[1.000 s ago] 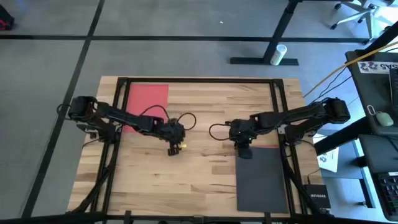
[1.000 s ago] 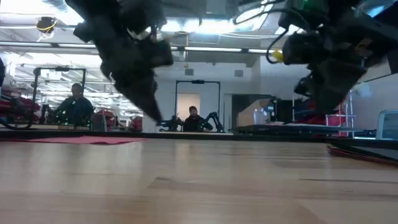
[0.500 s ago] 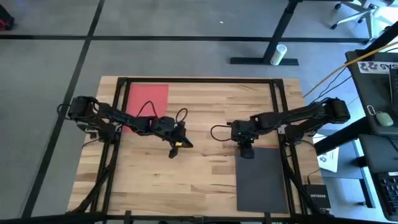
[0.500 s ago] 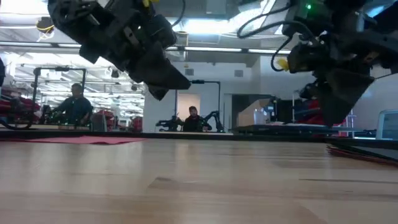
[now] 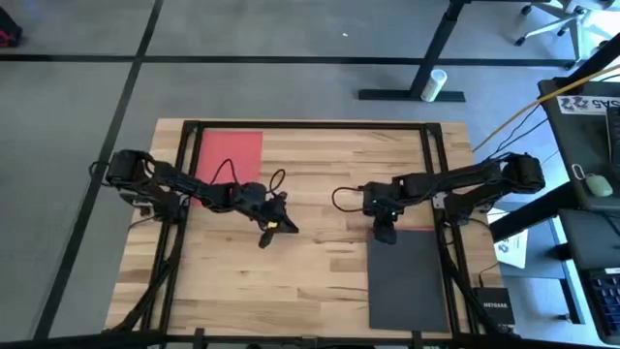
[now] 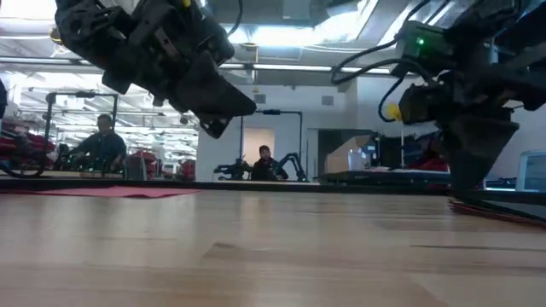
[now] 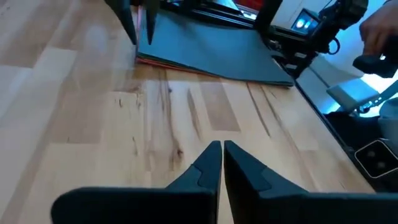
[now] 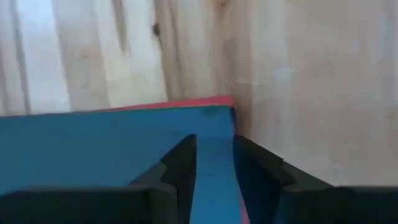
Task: Organize paper
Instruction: Move the black paper to the top center of the table
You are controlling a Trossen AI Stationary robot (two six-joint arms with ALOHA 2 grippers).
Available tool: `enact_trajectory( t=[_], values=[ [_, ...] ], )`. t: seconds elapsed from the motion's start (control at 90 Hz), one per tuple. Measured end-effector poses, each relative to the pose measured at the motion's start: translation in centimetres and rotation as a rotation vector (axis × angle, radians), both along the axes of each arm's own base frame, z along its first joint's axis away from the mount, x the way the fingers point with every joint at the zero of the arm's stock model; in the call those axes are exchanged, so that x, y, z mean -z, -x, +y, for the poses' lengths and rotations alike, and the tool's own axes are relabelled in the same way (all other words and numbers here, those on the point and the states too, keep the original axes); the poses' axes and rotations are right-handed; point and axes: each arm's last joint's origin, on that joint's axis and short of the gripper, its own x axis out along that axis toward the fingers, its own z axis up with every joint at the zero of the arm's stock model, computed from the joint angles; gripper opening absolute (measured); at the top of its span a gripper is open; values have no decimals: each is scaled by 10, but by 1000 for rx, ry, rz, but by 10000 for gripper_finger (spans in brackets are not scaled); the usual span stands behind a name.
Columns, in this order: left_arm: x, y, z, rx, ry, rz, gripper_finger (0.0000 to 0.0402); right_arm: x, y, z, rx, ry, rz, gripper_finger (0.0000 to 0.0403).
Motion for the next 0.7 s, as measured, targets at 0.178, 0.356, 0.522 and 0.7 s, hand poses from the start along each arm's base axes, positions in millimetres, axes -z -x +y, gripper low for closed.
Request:
enact_trajectory(
  t=[0.178,0.356,0.522,0.7],
  values=[
    [0,0,0,-3,-1,3,0,8,-1,0,1,2,17,95],
    [0,0,0,-3,-2,4,0,14,-4,-2,17,65,32,95],
    [1,0,0,-3,-2,7,0,15,-5,-2,9,62,28,95],
    [1,0,0,-2,-4,9,0,15,-4,-2,7,54,28,95]
  ],
)
